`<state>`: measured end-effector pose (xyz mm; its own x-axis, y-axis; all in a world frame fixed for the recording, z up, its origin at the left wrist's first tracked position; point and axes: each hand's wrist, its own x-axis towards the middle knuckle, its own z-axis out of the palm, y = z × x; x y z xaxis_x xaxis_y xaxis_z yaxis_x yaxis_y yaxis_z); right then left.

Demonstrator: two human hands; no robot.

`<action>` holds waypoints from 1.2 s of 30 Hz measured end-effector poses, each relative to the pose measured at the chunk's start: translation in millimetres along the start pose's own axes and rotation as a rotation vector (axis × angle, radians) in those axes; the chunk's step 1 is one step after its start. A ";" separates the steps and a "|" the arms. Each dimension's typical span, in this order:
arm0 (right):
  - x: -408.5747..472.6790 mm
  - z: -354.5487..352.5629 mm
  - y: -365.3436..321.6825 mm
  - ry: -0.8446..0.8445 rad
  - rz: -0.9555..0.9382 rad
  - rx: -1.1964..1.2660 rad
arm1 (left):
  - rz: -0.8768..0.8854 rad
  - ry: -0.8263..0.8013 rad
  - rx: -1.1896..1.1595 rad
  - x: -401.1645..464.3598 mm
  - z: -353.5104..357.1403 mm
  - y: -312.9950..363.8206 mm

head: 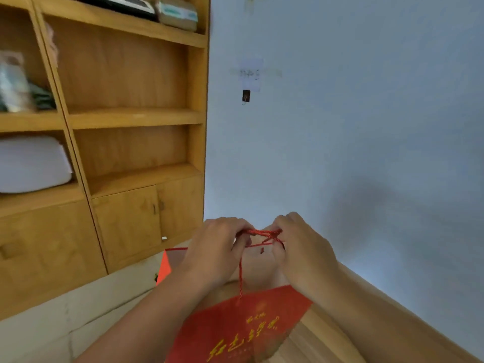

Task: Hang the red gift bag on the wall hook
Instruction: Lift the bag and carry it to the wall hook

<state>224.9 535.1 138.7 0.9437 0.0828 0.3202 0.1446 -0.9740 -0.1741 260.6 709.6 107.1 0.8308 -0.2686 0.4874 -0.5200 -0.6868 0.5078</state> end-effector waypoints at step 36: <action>538.4 275.5 -283.0 -0.097 -0.200 0.732 | -0.225 0.103 0.294 284.8 -161.1 -538.4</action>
<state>774.0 913.4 103.9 0.8958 0.2941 0.3333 0.4439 -0.5535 -0.7047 745.2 1111.7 86.9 0.8854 -0.0301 0.4638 -0.2355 -0.8894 0.3918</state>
